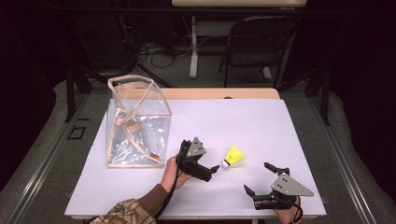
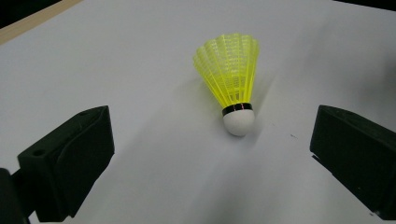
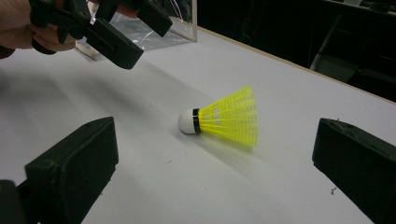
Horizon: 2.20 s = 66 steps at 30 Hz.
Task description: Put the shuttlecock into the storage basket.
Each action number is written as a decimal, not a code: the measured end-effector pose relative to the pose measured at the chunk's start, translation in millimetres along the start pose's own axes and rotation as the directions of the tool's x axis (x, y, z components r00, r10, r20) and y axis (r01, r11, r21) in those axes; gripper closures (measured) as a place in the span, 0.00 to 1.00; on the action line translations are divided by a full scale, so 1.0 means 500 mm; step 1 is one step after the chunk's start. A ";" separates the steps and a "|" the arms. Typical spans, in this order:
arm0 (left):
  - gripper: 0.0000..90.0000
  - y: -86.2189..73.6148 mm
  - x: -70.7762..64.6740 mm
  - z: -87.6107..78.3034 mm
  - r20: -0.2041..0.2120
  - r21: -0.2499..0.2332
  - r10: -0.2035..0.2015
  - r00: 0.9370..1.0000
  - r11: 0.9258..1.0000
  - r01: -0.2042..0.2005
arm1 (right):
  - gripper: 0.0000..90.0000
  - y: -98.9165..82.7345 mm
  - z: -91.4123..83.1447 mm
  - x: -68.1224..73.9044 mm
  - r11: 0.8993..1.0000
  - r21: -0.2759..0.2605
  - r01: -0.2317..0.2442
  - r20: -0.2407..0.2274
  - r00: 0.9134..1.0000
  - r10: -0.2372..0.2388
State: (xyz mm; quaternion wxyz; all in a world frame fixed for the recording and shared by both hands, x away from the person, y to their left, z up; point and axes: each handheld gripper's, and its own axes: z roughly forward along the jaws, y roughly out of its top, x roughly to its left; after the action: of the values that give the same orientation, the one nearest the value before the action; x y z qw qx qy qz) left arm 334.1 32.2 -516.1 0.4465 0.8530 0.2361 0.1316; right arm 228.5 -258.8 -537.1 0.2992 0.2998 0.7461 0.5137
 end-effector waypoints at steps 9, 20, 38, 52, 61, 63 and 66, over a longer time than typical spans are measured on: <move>0.00 0.019 -0.013 0.024 -0.009 0.025 -0.004 1.000 1.000 0.004 | 0.00 0.000 -0.001 -0.001 1.000 0.002 0.003 0.001 1.000 -0.003; 0.00 0.033 -0.022 0.045 -0.003 0.036 0.000 1.000 0.999 0.000 | 0.00 0.000 -0.001 -0.001 1.000 0.002 0.002 0.001 1.000 -0.002; 0.00 0.044 -0.035 0.092 0.013 0.092 0.015 1.000 0.996 -0.016 | 0.00 0.000 -0.002 -0.001 1.000 0.002 0.000 0.001 1.000 0.000; 0.07 0.044 -0.042 0.124 0.013 0.132 0.021 1.000 0.991 -0.022 | 0.00 -0.001 -0.002 -0.001 1.000 0.004 0.002 0.001 1.000 -0.002; 0.19 0.040 -0.052 0.134 0.006 0.151 0.017 1.000 0.988 -0.018 | 0.00 -0.001 -0.002 -0.001 1.000 0.005 0.002 -0.001 1.000 -0.002; 0.23 0.037 -0.054 0.136 0.000 0.149 0.007 1.000 0.989 -0.007 | 0.00 0.000 -0.002 -0.001 1.000 0.004 0.001 -0.002 1.000 -0.001; 0.30 0.034 -0.057 0.140 -0.006 0.157 -0.002 1.000 0.988 0.003 | 0.00 0.000 -0.002 0.000 1.000 0.005 0.002 -0.004 1.000 -0.002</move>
State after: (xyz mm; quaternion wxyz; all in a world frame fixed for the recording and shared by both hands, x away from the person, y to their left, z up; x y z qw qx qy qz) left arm 345.0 -39.8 -542.1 0.3772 0.8849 0.2480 0.1145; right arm 227.7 -259.3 -537.0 0.2975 0.2988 0.7481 0.5124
